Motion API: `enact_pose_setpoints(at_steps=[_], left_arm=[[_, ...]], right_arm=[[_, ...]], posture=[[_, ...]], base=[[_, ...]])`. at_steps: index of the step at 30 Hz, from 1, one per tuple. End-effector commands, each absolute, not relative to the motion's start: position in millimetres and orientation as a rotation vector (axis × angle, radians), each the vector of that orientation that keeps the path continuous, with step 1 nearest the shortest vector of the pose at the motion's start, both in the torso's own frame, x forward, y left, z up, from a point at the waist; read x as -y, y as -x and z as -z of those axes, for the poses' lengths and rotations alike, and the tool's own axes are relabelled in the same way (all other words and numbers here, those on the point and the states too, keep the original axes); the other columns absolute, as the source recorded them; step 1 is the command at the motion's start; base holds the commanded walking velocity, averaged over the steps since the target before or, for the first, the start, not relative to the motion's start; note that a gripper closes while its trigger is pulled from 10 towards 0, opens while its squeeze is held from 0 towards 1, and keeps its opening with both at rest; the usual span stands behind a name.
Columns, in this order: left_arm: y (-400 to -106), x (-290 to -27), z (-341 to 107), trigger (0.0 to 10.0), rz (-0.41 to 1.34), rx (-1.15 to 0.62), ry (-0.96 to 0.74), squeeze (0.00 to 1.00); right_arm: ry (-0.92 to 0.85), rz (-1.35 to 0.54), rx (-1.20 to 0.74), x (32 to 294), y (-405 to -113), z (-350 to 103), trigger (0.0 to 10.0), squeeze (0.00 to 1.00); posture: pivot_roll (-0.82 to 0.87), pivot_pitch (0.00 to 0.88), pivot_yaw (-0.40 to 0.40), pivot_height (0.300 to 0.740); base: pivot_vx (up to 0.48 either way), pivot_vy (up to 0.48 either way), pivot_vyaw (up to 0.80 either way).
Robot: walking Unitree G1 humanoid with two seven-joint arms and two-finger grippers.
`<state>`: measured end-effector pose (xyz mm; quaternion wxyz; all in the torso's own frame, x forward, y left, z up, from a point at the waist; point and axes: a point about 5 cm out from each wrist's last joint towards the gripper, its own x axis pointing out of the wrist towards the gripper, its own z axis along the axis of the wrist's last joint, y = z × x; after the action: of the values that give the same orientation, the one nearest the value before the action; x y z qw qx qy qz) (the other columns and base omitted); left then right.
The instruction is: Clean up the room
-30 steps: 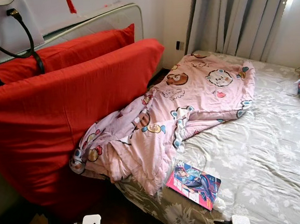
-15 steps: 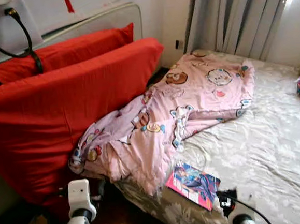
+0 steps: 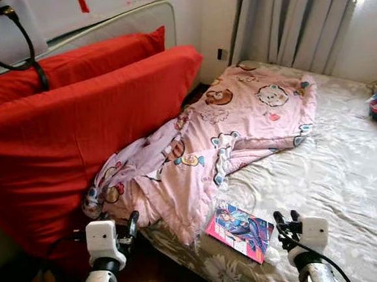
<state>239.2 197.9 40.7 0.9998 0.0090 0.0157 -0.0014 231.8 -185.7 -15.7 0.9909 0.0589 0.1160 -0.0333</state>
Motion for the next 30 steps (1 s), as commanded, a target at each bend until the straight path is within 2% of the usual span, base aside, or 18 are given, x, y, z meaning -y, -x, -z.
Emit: enact_pose_setpoints(at_steps=[1,12,17,30], left_arm=[[-240,-199,-44,10.0,-0.008,-0.034,-0.009,0.00],[-238,-206,-51,10.0,-0.038,-0.052,-0.004,0.00],[-240,-208,-53,10.0,-0.051,-0.045,0.000,0.00],[-241,-209,-56,10.0,-0.052,-0.058,-0.009,0.00]], right_arm=[[-0.112,0.065,-0.232,185,-231,15,10.0,0.00],[-0.110,0.070,-0.240,181,-230,11,10.0,0.00],[-0.114,0.066,-0.232,180,-232,11,10.0,0.00],[-0.126,0.065,-0.249,175,-236,10,10.0,0.00]], posture=[[0.04,0.000,-0.061,0.720],[0.05,0.000,-0.070,0.715],[0.05,0.000,-0.071,0.681],[0.06,0.000,-0.065,0.681]], base=[[0.000,0.000,0.00],[0.000,0.000,0.00],[0.000,0.000,0.00],[0.000,0.000,0.00]])
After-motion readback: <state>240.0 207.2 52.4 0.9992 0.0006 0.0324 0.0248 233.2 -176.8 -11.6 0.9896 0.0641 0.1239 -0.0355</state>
